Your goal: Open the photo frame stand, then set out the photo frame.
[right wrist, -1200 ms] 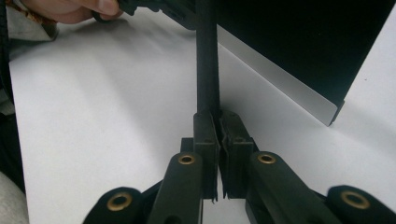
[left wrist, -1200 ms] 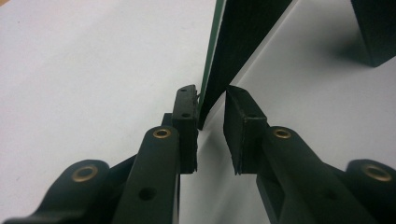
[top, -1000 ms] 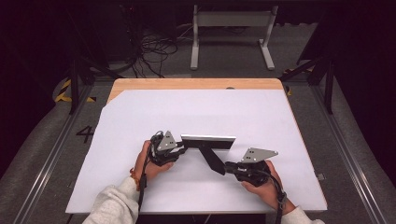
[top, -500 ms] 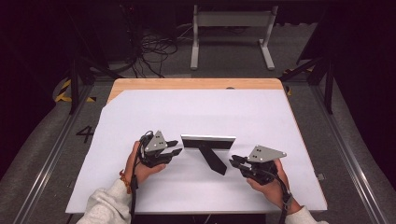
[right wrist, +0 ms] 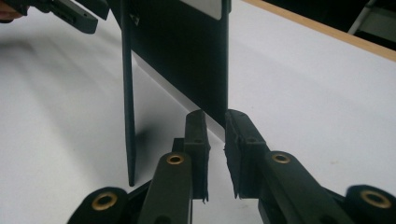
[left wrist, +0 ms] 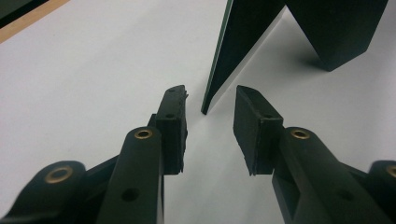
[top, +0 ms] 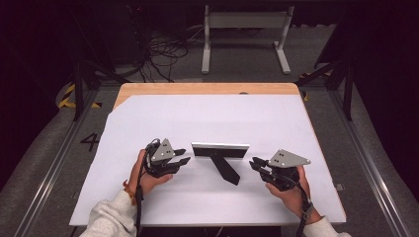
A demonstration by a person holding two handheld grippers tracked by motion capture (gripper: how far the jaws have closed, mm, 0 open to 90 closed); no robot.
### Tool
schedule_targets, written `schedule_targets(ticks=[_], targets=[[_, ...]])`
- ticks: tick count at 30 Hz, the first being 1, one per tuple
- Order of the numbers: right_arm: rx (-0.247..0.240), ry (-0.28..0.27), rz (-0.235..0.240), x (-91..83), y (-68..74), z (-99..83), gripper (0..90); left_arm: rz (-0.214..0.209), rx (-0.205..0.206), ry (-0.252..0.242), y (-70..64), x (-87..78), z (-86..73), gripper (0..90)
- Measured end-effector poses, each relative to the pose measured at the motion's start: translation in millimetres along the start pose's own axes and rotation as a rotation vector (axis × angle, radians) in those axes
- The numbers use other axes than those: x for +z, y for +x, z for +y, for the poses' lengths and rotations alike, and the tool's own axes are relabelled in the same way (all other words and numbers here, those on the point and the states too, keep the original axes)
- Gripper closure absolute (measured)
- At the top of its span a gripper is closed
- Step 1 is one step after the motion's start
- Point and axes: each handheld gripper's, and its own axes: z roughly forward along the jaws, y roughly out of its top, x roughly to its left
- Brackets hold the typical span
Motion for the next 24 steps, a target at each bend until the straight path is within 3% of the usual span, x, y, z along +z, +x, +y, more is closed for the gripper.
schedule_targets(ticks=[6,7,12,18,24], targets=[[-0.018,-0.03,0.018,-2.5,4.1,3.4,89.3,-0.013,-0.002,-0.021,-2.0,1.9,3.3,61.2],[-0.022,-0.027,0.025,-1.4,5.4,3.6,89.9,-0.032,-0.01,-0.042,-1.2,2.4,3.9,59.0],[-0.036,-0.025,0.033,2.7,9.1,5.8,90.0,-0.022,-0.028,-0.06,-0.8,5.6,7.4,51.0],[-0.037,-0.029,0.031,5.7,12.0,8.3,90.0,-0.035,0.014,-0.056,-4.5,12.6,14.6,47.1],[-0.036,-0.043,0.024,7.3,14.8,10.7,90.0,-0.037,0.009,-0.083,-3.7,15.4,22.0,45.7]])
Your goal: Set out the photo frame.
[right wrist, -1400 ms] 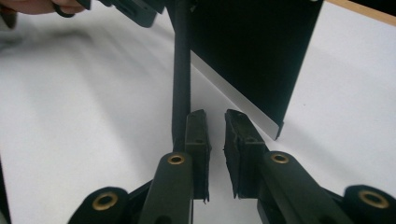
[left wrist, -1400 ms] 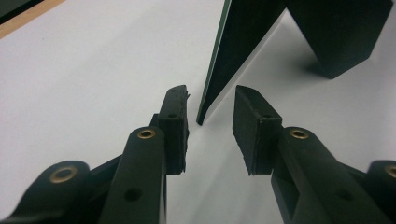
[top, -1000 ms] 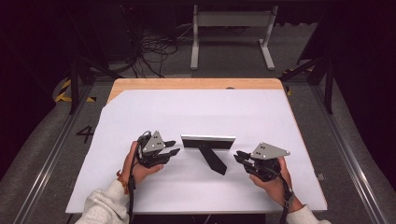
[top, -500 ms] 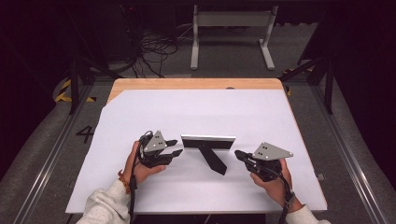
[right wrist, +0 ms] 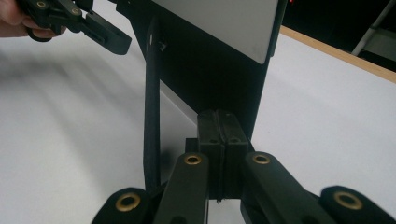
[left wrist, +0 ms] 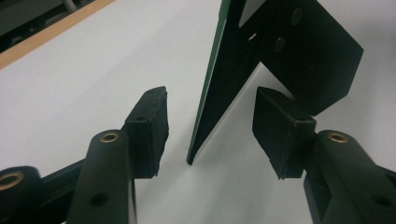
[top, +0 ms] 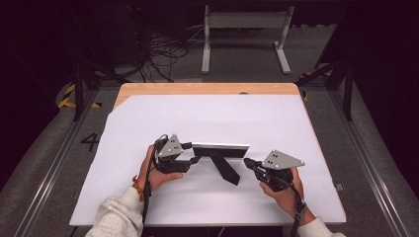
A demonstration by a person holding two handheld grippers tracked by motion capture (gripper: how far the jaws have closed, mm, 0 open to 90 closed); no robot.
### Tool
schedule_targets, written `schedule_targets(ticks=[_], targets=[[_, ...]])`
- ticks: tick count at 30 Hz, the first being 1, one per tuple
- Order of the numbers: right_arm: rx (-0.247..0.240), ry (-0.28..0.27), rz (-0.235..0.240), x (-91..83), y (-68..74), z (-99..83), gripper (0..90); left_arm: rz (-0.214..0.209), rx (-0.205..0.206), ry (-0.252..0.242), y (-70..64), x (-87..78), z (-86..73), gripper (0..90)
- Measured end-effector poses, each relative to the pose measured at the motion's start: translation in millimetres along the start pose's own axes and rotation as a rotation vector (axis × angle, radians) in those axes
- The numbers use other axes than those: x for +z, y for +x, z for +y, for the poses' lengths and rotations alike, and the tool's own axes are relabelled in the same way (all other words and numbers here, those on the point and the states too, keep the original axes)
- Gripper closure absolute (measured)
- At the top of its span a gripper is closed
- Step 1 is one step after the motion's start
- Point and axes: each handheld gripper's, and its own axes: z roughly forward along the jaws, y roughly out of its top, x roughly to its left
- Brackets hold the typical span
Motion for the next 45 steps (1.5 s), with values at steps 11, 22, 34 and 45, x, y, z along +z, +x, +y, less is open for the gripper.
schedule_targets(ticks=[11,22,34,45], targets=[[-0.006,0.005,-0.021,12.6,1.1,6.9,90.0,-0.038,0.046,-0.028,-5.5,-5.4,5.9,55.7],[0.014,0.009,-0.05,17.7,-7.8,5.9,90.0,-0.036,0.045,-0.025,-3.9,-9.3,4.4,65.6],[0.028,0.007,-0.061,27.3,-13.6,8.3,90.0,-0.043,0.069,-0.018,-8.3,-14.6,3.1,72.4],[0.059,-0.001,-0.071,34.5,-18.3,10.6,90.0,-0.055,0.084,-0.011,-13.8,-16.6,4.0,74.7]])
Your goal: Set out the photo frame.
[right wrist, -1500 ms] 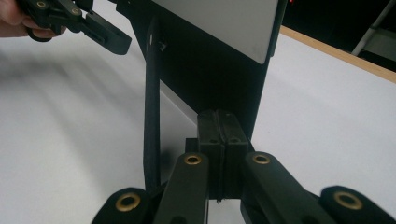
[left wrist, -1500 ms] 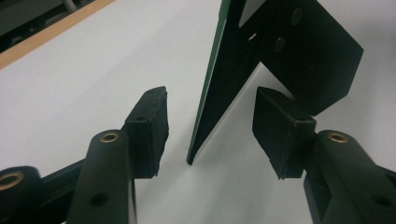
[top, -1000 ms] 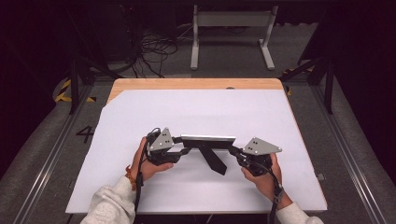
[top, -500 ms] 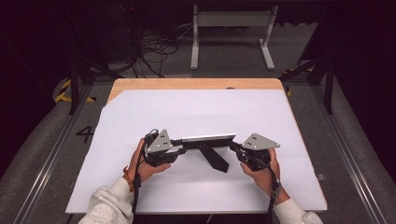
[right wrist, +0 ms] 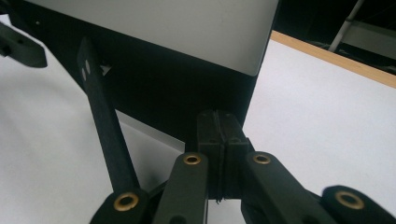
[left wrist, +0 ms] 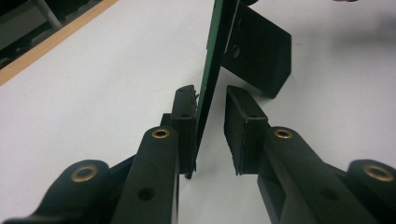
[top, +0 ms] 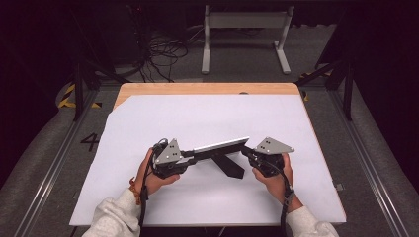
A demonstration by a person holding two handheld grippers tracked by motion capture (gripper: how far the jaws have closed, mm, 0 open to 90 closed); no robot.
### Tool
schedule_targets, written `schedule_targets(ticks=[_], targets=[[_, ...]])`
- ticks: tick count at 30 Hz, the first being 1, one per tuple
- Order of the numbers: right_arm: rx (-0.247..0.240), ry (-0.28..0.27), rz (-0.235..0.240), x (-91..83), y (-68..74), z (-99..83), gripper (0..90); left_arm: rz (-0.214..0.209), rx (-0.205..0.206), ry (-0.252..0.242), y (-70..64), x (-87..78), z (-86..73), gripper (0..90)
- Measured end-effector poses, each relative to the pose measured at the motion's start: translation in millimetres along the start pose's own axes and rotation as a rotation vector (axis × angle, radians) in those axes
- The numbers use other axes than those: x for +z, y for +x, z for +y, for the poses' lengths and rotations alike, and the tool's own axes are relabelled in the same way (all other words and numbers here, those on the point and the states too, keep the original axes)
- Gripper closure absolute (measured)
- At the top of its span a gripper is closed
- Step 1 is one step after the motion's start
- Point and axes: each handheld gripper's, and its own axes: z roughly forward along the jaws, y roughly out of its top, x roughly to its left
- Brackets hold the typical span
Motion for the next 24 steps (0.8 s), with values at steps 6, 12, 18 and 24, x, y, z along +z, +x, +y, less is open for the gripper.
schedule_targets(ticks=[6,12,18,24], targets=[[0.023,-0.004,-0.008,7.1,-3.4,3.5,89.7,-0.016,0.004,-0.003,-4.1,1.2,1.6,74.7],[0.026,-0.045,-0.03,8.5,-2.6,8.6,90.0,-0.014,0.009,-0.003,-6.3,1.7,2.0,74.4],[0.015,-0.049,-0.024,6.4,0.7,9.5,89.1,-0.01,0.011,-0.011,-8.1,-0.2,2.6,72.8],[0.018,-0.066,-0.022,2.7,1.1,10.9,89.2,-0.003,0.015,-0.05,-10.7,-7.6,6.9,72.1]])
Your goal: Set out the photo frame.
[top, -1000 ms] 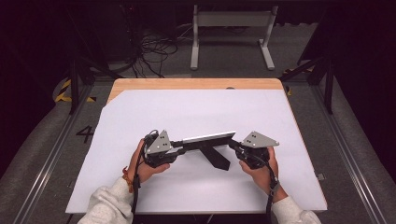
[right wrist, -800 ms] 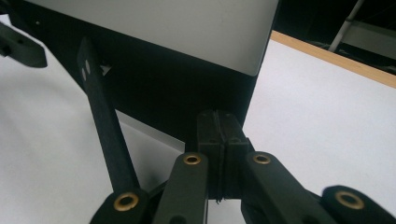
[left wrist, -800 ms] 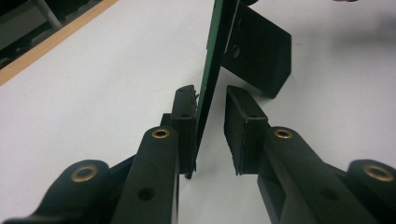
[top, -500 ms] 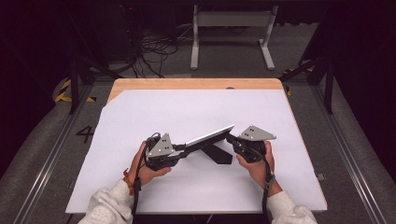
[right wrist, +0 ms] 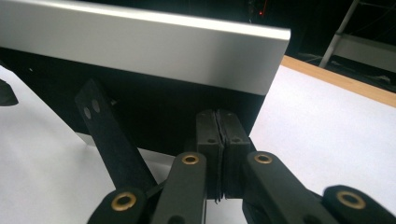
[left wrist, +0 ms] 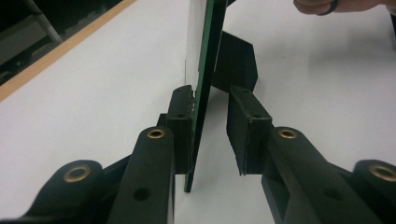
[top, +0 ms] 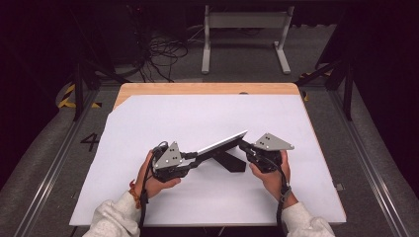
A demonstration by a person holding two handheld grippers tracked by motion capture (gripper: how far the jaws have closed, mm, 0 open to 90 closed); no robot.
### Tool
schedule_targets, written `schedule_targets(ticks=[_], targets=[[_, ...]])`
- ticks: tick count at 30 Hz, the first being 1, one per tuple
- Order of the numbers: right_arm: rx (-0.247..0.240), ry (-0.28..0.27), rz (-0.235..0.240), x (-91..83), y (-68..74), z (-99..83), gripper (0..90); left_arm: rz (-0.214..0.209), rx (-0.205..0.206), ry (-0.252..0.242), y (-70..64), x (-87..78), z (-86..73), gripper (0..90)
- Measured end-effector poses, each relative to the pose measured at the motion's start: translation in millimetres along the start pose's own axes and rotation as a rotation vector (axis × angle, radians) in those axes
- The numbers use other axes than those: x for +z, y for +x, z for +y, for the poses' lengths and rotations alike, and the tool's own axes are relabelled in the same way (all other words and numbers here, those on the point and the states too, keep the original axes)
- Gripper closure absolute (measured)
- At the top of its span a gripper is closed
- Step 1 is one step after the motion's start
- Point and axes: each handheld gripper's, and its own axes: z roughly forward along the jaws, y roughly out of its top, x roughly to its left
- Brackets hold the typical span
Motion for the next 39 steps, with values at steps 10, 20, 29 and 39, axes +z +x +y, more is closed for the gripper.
schedule_targets(ticks=[10,20,29,39], targets=[[-0.017,-0.002,0.021,2.2,6.5,5.0,89.4,0.003,-0.014,-0.024,-1.2,-4.0,1.8,74.0],[-0.018,-0.001,0.025,8.7,9.0,6.0,89.3,-0.013,-0.004,-0.04,-8.2,-5.1,6.6,73.4],[-0.016,-0.002,0.042,15.3,15.4,9.8,89.0,-0.032,0.009,-0.039,-14.4,-4.8,9.6,73.5],[-0.033,0.003,0.066,16.9,23.3,11.2,89.5,-0.046,0.023,-0.039,-21.3,-2.2,12.7,72.3]])
